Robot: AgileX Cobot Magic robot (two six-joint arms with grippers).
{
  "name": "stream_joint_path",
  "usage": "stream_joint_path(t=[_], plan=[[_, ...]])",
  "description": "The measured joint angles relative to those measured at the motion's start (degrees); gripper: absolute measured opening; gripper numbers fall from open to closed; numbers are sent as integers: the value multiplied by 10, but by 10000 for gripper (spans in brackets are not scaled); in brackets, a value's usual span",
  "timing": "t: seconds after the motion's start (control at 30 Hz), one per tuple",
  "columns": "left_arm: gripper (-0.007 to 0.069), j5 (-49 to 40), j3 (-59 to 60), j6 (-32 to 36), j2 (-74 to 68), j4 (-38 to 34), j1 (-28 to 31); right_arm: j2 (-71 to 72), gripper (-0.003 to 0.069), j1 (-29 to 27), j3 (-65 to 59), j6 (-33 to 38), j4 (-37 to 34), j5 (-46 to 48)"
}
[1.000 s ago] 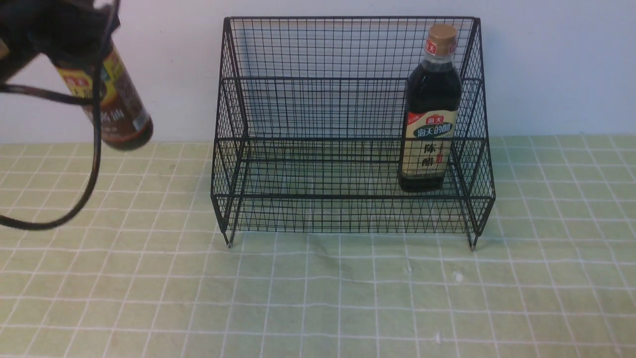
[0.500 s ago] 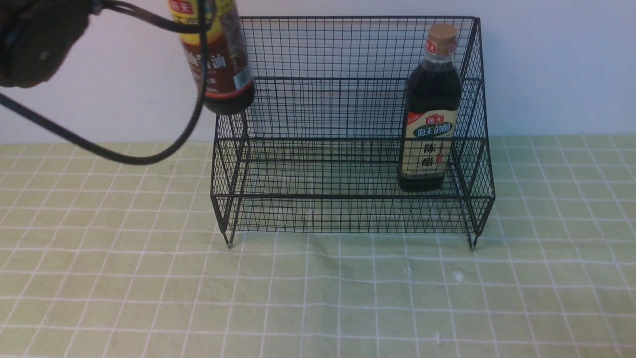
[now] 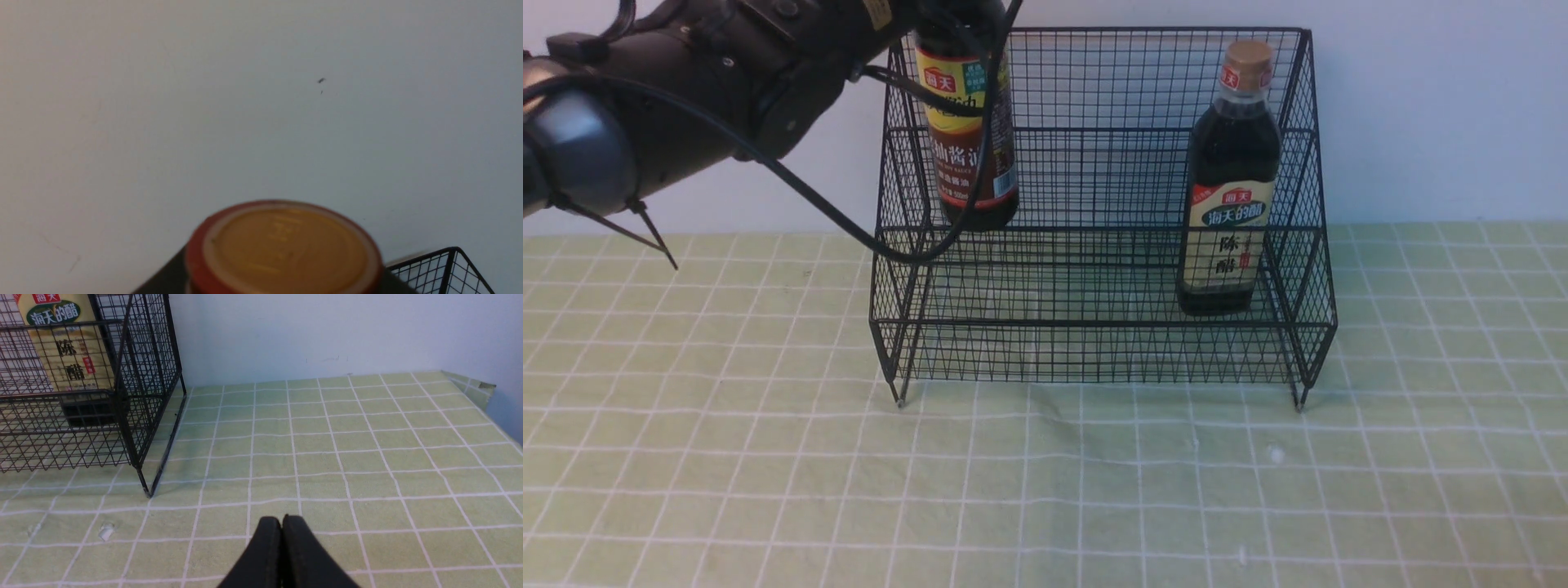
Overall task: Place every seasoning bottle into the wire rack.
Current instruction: Use the left arm to put the condiment bottle back on the shelf
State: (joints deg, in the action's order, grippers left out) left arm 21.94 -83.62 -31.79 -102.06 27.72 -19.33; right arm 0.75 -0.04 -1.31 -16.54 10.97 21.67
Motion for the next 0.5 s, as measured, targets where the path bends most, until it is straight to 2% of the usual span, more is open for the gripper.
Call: stream_joint_path(t=[0.5], plan=[[258, 65, -9, 14, -40, -3, 0, 0, -15, 0, 0, 0, 0, 0]])
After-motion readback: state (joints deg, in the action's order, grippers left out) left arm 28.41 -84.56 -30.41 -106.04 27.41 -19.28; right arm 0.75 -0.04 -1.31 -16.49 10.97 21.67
